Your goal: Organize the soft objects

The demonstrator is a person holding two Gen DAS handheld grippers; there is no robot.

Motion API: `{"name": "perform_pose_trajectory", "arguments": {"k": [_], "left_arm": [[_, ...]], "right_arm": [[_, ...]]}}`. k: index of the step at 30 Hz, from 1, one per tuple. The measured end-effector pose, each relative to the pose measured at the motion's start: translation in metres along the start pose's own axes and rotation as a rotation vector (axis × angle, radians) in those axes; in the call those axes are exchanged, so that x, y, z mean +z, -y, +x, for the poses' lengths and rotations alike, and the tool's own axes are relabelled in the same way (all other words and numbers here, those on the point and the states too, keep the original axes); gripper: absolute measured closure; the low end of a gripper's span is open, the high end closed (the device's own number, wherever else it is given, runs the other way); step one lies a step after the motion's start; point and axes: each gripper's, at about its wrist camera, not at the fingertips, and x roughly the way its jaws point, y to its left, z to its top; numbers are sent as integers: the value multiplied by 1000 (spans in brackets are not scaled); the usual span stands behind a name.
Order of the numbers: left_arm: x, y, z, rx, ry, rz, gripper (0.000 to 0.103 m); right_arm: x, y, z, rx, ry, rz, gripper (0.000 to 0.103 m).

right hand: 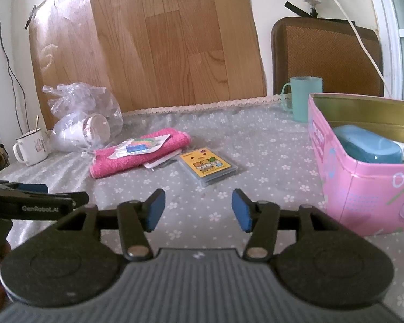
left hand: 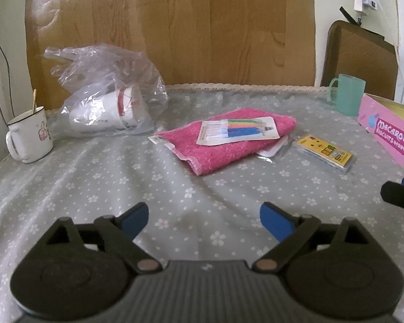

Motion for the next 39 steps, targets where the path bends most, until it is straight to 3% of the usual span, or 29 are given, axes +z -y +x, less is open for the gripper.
{"name": "perform_pose_trajectory", "arguments": {"k": [29,34,39], "left_arm": [[-2,2,-12,-93,54,23,6],[-2,3,-13,-97,57,25,6],[0,1,-11,-102,48,15,6]], "right_arm": [[0,-13,10,-82,-65,-41,44],[0,-15,12,-91,-78,-44,40],[4,-10,25,-69,-154,-9,21]]}}
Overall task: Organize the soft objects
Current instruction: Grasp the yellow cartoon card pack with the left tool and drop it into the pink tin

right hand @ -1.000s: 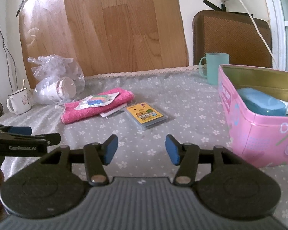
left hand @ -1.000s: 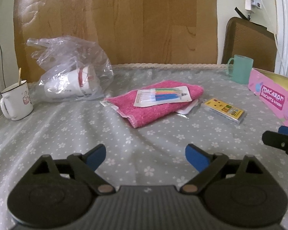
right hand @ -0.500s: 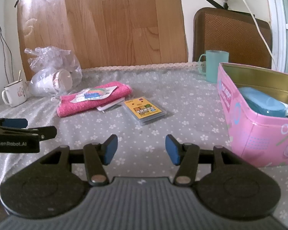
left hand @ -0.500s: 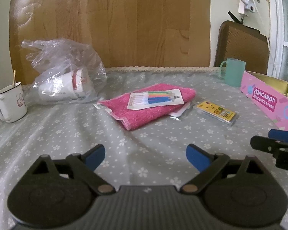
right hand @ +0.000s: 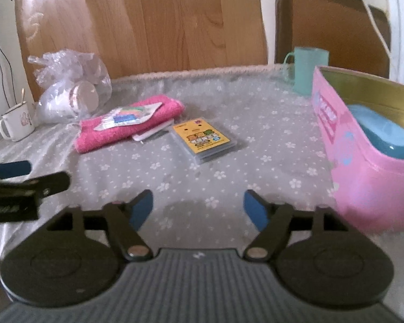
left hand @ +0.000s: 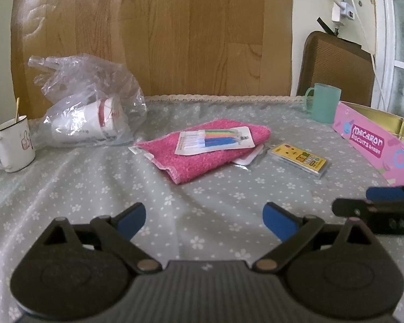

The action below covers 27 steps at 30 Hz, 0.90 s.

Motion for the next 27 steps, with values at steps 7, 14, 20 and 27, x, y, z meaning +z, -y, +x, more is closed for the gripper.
{"name": "perform_pose_trajectory", "arguments": {"k": [7,14,20,27], "left_arm": [[1,-3,3,1,-6,-19,6],[1,-7,5,-3,-11,-41,6],[1,-11,3,-53,-7,-60,9],[-9,-5,-2,-397,-147,-210,11]], "right_arm": [[33,4,53,-41,-88,-59,10],[51,3,84,9,-99,-122,39],[26,-6,41,90,-91,-175,39],[-29,1,-45,163,-52,-161,39]]}}
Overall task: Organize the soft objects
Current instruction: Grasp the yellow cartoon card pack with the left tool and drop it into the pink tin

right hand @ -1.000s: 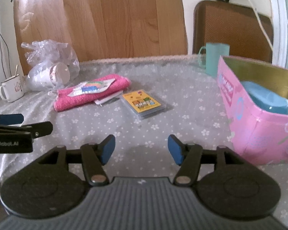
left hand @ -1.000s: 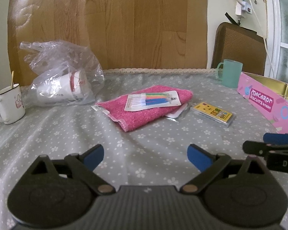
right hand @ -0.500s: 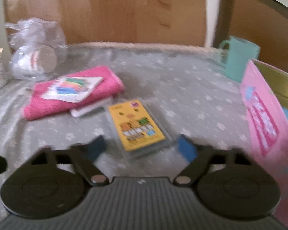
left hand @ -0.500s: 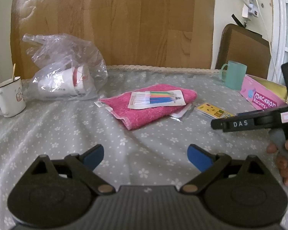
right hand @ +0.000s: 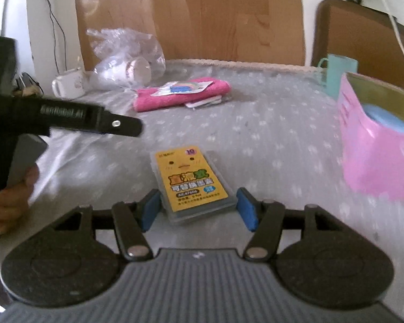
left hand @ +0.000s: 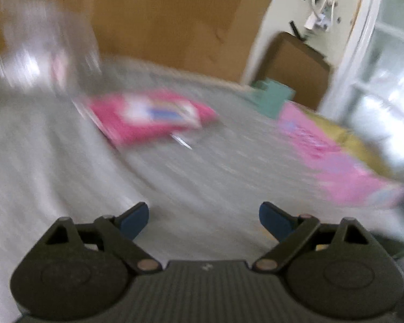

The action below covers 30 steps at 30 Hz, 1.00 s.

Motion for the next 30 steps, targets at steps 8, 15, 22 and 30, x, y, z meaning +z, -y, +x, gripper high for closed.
{"name": "perform_pose_trajectory", "arguments": {"k": [8,15,22,30], "left_arm": [[-13,58,23,-142,-160,-2,63],[30,142,30,-219,-74,159,65],[59,233,99,-270,-83,294,60],[60,235,140,-64,-52,297,25]], "right_arm": [[-24,15,-32,115,74,238,39],[-13,36,-63,34,250,237,39],[17,94,-94,-230,398,170,39],[38,194,-39,-518,203,215,37]]}}
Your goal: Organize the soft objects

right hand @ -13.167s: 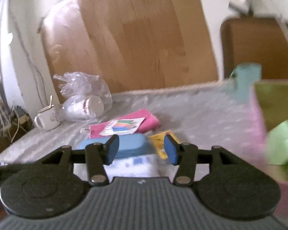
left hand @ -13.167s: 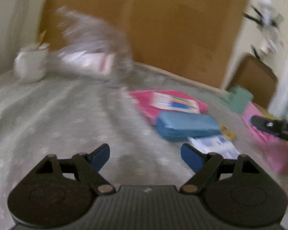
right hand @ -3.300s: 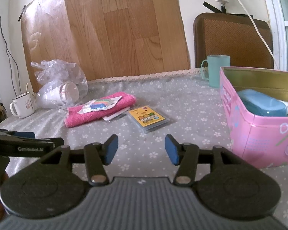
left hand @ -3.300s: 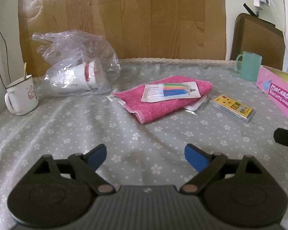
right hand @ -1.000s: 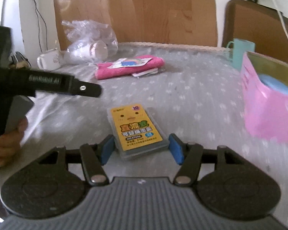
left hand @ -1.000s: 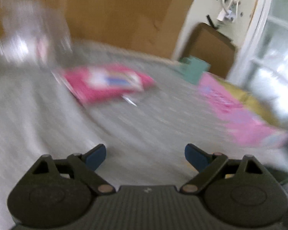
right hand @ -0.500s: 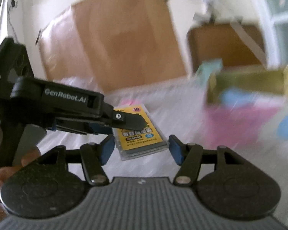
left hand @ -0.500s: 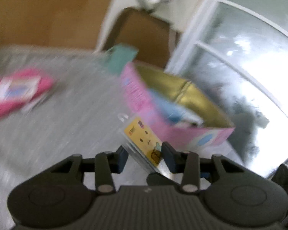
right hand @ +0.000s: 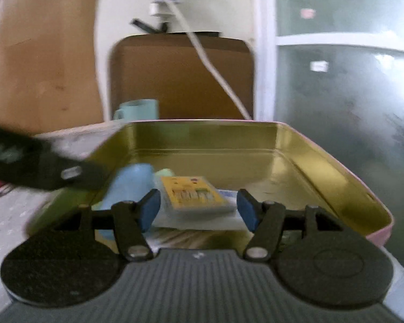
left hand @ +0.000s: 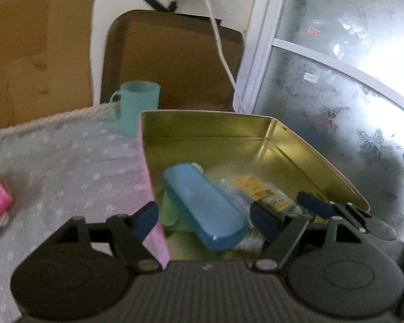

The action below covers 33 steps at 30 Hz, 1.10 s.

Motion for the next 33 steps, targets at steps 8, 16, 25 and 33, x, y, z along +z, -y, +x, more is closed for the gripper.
{"name": "perform_pose_trajectory", "arguments": {"k": [8,16,25,33], "left_arm": [[-35,-63,-69,62,102,-1,25],[-105,-215,-134,570,117,-175,25],[-128,-258,-155,541,225,-313,25],[-132,-271,-158,493,223,-387,21]], "right_arm": [[-18,1,-40,24,191,90,37],[0,-104,-53,449,124,-48,37],[12,-285,50,568,-84,-241,19],[-1,-341,77,637,-146,-586,51]]}}
